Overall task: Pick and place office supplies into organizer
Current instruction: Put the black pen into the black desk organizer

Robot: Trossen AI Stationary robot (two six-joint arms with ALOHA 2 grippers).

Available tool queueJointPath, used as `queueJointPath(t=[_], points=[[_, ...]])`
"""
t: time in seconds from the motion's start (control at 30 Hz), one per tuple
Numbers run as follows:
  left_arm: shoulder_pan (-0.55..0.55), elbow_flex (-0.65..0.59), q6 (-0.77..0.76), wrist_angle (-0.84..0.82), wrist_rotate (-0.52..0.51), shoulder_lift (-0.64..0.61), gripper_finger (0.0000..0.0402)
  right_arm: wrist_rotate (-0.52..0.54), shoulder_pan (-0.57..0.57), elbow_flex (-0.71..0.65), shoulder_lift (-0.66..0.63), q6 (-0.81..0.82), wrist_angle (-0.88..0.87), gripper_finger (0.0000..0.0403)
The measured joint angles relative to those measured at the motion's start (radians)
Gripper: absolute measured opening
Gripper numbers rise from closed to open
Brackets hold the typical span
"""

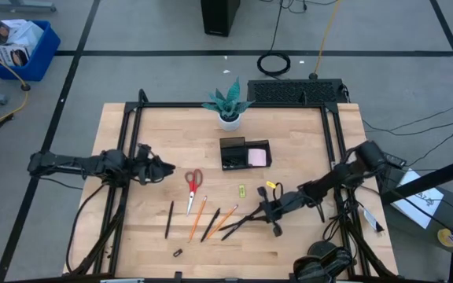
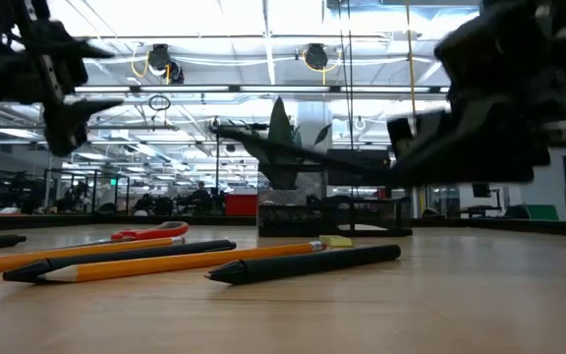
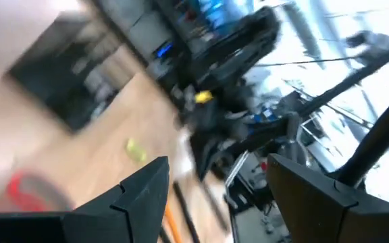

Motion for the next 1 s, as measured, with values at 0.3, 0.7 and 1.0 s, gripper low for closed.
queueJointPath(t=[0.3, 0.7, 1.0], points=[[-0.001, 0.000, -0.339, 0.027, 0.096, 0.239, 0.0255, 0.098, -0.025, 0.069, -0.174, -0.186, -0.299, 0.0029], [-0.034, 0.057, -0.451, 0.299, 0.159, 0.591, 0.0255, 0.090, -0.098, 0.069, -0.187, -0.284, -0.309, 0.0031], [-0.084, 0.300, -0.408, 0.303, 0.215, 0.909, 0.0255, 0.089, -0.106, 0.070, -0.187, -0.319, -0.303, 0.0028]])
